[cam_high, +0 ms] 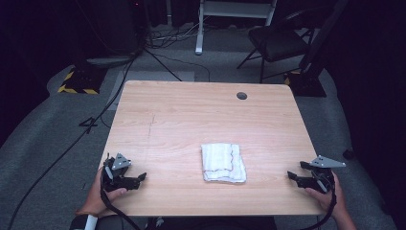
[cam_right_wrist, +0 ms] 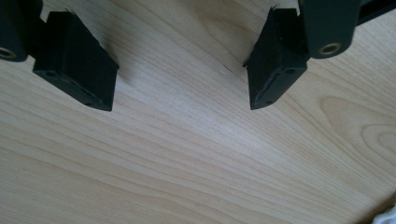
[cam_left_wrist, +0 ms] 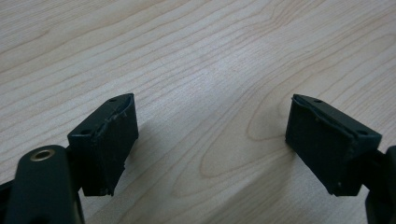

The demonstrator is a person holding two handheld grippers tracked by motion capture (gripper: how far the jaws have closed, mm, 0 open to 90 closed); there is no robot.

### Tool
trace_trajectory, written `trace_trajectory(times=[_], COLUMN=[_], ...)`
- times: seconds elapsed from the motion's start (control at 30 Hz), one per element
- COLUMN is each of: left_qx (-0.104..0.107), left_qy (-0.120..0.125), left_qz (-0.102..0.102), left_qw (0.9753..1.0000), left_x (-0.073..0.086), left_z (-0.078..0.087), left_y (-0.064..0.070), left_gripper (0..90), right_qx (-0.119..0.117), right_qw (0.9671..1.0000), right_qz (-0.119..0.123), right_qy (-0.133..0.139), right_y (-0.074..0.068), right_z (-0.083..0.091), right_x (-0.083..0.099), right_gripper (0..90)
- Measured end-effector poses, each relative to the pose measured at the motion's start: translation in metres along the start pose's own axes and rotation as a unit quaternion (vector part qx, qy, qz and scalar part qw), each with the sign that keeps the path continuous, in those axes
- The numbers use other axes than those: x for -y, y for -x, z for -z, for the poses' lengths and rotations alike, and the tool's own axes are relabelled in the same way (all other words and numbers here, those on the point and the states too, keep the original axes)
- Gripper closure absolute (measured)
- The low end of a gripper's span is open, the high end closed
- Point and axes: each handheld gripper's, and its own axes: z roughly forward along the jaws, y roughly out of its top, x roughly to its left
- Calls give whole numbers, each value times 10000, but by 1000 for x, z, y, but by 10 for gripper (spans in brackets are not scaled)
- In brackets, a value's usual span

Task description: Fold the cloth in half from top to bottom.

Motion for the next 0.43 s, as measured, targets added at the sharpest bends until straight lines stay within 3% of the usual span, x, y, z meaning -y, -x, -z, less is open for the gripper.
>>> trace_trajectory(times=[0.43], left_qx=[14], left_qy=[-4], left_qz=[8], left_qw=[10000], left_x=[0], left_z=[1], left_y=[-1], left_gripper=[173], right_qx=[9], right_qw=[10000], right_qz=[0], right_qy=[-4], right_y=[0], right_z=[0], right_x=[0], right_gripper=[245])
